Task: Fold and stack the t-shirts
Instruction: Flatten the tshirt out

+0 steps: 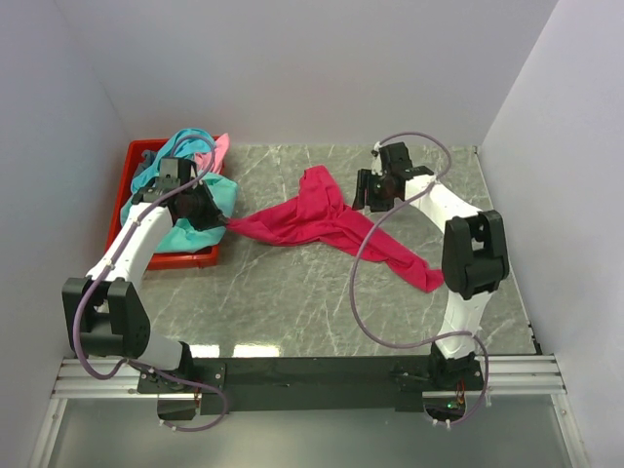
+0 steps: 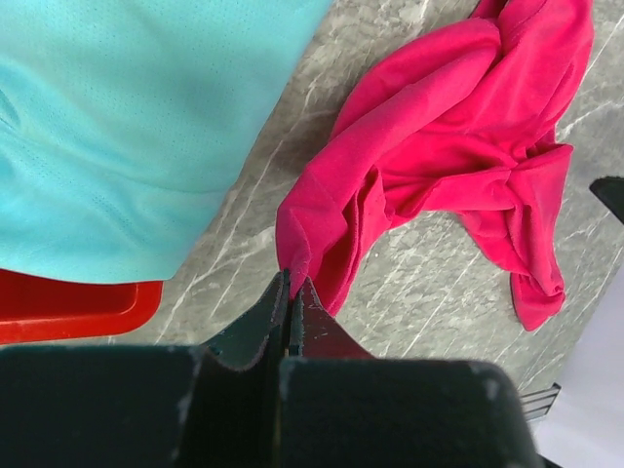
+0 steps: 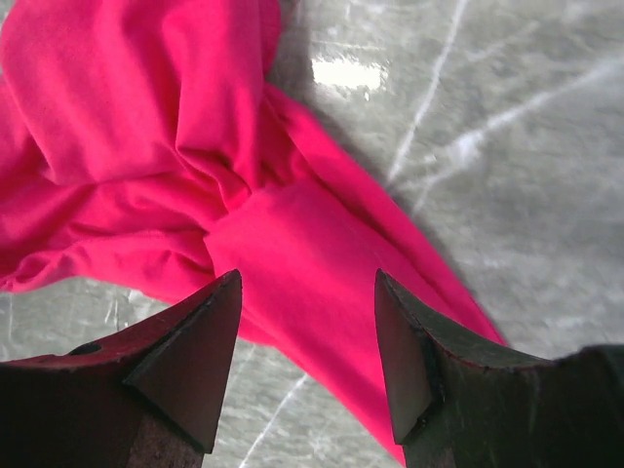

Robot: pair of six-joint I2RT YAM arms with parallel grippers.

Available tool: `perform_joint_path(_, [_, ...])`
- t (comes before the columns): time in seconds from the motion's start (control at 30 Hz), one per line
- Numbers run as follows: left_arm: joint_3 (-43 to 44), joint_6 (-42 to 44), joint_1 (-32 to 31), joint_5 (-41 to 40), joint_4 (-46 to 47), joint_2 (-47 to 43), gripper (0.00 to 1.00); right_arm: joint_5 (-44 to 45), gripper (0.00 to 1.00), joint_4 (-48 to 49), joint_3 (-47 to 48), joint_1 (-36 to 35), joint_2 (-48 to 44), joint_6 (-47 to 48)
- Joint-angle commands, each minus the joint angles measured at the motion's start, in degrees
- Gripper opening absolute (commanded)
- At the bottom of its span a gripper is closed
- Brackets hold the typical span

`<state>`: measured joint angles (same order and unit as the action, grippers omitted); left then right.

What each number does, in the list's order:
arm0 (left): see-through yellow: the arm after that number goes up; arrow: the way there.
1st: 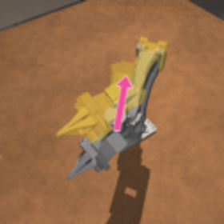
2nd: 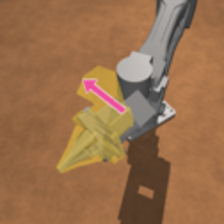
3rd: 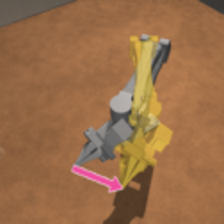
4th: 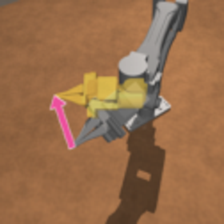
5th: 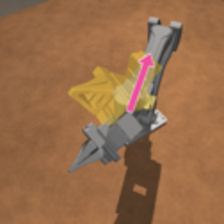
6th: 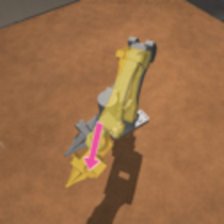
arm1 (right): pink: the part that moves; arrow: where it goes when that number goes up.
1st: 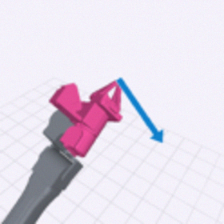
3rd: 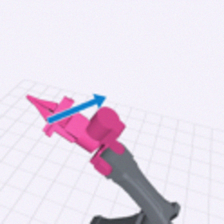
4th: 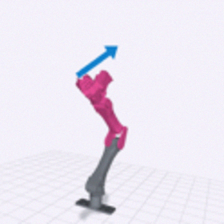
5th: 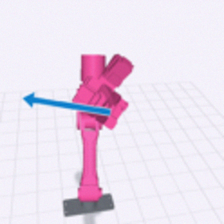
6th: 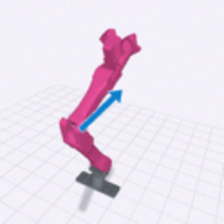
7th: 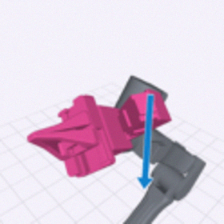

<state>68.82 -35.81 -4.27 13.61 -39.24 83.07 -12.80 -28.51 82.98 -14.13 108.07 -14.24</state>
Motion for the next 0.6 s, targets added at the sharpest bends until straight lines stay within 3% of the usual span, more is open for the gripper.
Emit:
perform_joint_path(0.0, [0.0,-0.7,0.1,-0.6,-0.2,-1.8,0.01,-1.8,0.63,1.9,4.5,-0.7,2.8,0.6])
perform_joint_path(0.3, [0.4,0.2,0.1,-1.4,-0.8,-1.2,0.01,-2.4,0.63,1.7,6.7,-2.6,9.3,1.0])
perform_joint_path(0.4, [0.4,0.1,0.1,-1.2,-0.3,-0.8,0.01,-4.1,0.40,1.3,7.9,-2.6,10.9,1.0])
perform_joint_path(0.47, [0.4,0.0,0.1,-1.0,0.3,-0.1,0.01,-5.0,0.07,-0.3,9.3,-2.5,11.9,1.3])
perform_joint_path(0.5, [0.5,0.0,0.1,-0.6,0.7,0.2,0.01,-3.6,0.00,-1.3,11.6,-2.4,12.4,1.7])
perform_joint_path(0.57, [1.1,0.0,0.1,-0.5,1.3,1.3,0.01,-1.5,0.00,-3.3,13.8,-2.2,11.9,2.0])
